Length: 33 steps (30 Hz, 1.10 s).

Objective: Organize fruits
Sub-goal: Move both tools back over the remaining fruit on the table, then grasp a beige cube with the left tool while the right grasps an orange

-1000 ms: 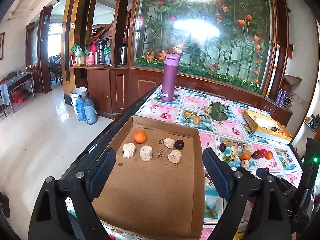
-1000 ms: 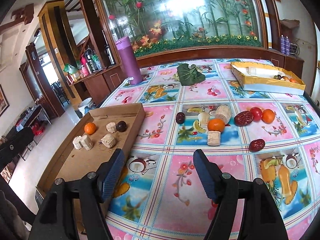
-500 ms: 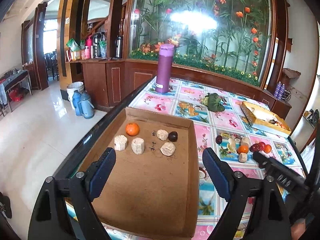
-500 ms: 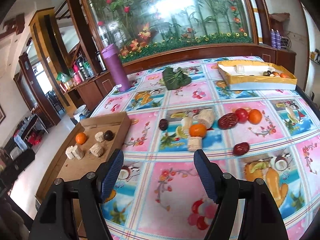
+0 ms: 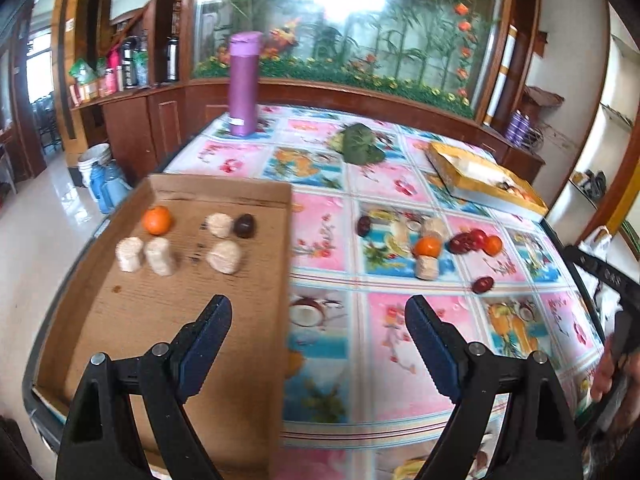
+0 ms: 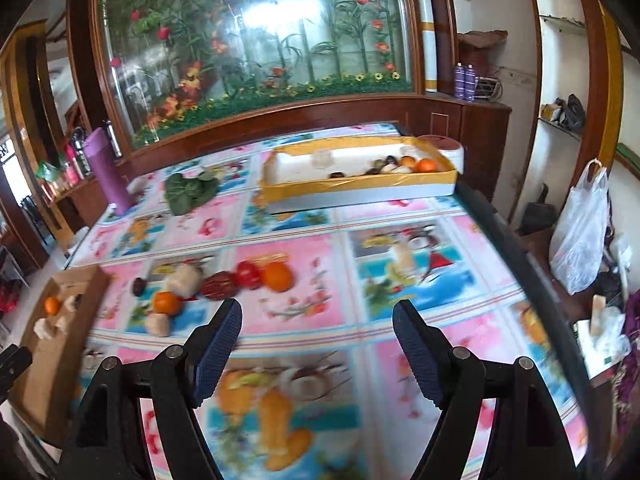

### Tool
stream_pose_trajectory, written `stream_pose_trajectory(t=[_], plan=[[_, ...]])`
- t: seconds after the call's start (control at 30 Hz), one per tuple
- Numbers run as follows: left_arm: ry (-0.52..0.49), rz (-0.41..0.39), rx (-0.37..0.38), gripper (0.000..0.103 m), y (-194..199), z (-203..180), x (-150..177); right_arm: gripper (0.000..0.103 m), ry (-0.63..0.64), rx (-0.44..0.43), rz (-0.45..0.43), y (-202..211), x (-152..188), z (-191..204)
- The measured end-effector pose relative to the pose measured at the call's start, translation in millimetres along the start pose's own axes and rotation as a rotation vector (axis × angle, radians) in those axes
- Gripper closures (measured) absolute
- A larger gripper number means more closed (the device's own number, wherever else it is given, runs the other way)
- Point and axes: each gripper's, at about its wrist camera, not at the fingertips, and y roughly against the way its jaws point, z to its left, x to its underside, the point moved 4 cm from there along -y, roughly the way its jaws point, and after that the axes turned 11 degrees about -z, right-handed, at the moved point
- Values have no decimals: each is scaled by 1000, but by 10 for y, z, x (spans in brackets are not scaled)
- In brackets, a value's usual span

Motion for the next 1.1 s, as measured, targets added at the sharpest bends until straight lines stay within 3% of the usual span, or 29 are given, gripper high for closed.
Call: stream_pose_trajectory(t=[0.13,0.27,0.4,0.6,0.7,0.87,1.0,1.1], plan=[[-18,71,48,15,-220,-287,99,21,-16,2,40,-291,-142,-193],[3,121,122,15,-440,-545,60,29,-29,-114,109,-734,-174,34],[-66,107,71,15,-709,-722,2,40,17,-159,143,-1077,-90,306],[-87,144,94,17,-1140,-888,47,40,30,-219,152,-1159,80,291],[-100,147,124,25,-1254,-970,76,40,71,-225,146,-1151,98,281],[-82,168,162,48,-1430,-1002,126,42,135,-206,164,-1255,172,365],[-84,151,173,52,-1455,-1005,127,43,144,-205,137,-1277,117,386],[-85,138,178,52,-1443,-1006,137,55,136,-228,148,-1277,122,381]])
